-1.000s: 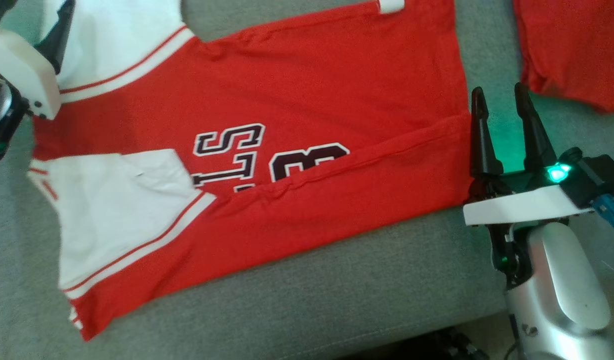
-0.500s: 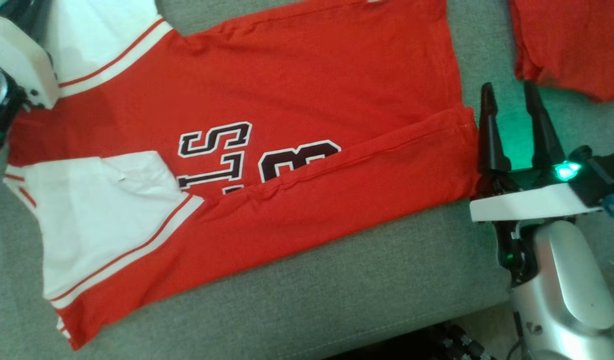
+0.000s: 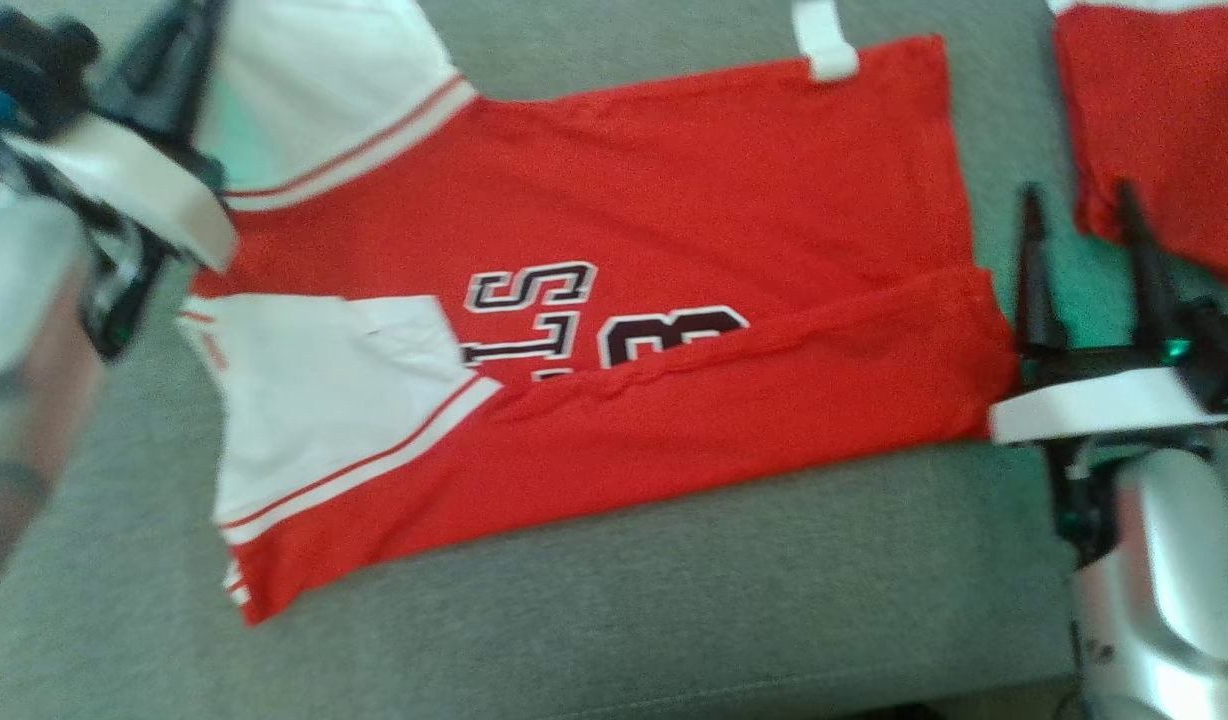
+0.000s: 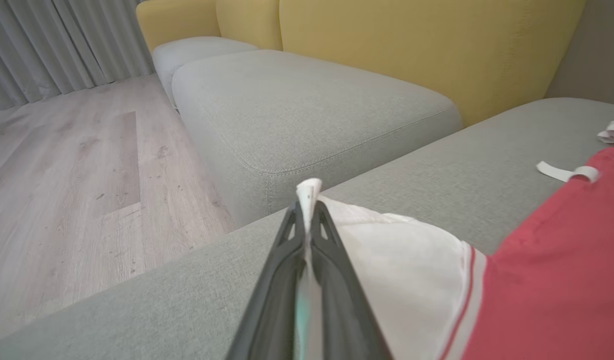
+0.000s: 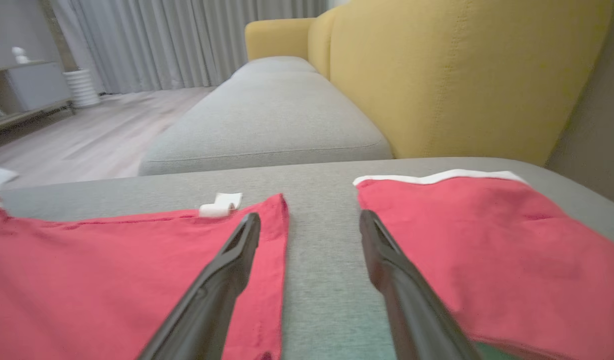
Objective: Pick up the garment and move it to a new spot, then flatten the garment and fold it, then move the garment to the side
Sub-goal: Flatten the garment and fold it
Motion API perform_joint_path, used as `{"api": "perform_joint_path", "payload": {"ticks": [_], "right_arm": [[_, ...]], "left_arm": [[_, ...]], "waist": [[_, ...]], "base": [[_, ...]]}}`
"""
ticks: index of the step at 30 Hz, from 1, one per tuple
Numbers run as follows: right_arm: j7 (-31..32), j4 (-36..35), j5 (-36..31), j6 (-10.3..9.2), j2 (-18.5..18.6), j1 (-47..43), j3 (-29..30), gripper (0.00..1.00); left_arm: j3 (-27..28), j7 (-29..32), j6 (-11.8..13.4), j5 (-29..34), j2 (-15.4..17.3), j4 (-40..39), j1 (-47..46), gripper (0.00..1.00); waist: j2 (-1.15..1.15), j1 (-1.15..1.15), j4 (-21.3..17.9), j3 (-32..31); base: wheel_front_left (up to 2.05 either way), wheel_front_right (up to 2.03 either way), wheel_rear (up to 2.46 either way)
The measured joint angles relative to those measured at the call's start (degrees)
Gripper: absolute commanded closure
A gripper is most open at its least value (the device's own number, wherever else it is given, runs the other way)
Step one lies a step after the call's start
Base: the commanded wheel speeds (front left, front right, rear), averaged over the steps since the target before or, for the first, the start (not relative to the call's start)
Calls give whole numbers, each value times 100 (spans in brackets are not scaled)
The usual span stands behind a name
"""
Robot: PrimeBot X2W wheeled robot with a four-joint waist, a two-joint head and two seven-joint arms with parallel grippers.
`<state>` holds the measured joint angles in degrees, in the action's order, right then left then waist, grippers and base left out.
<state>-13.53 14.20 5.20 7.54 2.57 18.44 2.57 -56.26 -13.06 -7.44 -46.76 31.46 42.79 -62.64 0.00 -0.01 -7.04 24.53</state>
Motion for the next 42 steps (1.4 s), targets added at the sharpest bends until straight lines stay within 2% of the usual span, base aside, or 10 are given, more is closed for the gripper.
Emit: {"api": "perform_joint_path", "payload": {"ticks": [7,12,18,21,31,34,37,42], "right_arm": [[636,48,-647,0,4,121,703,0],[1250,152,-1048,0,8,519,821,0],[2059,876,-1259,0,10,1081,975,0],[2421,1715,-1599,0,112,1624,1201,0],[2412,2970,-1969,0,383,2510,1243,0],[2438,3344,-2070,0,569,2829,1068,0],[2507,3680,-2141,0,757,3171,820,100],[2228,4110,-2025,0,844,3396,673,100]], "left_arm": [[5,-123,380,145,-87,-1059,953,100],[32,-138,705,144,-35,-2040,1715,100],[11,-137,994,146,225,-2878,2259,100],[-19,-55,1099,265,281,-3253,2288,100],[-102,47,1104,327,302,-3451,2136,100],[-101,47,1099,347,300,-3465,2017,100],[-99,47,1094,347,296,-3431,1927,100],[-92,49,1040,345,292,-3259,1879,100]], "waist": [[0,0,584,-428],[0,0,954,-654],[0,-1,1199,-746],[0,1,1269,-591],[0,1,1383,-231],[0,1,1421,-118],[0,1,1454,-45],[0,2,1383,-65]], "base": [[0,0,0],[0,0,0],[0,0,0],[0,0,0],[0,0,0],[0,0,0],[0,0,0],[0,0,0]]}}
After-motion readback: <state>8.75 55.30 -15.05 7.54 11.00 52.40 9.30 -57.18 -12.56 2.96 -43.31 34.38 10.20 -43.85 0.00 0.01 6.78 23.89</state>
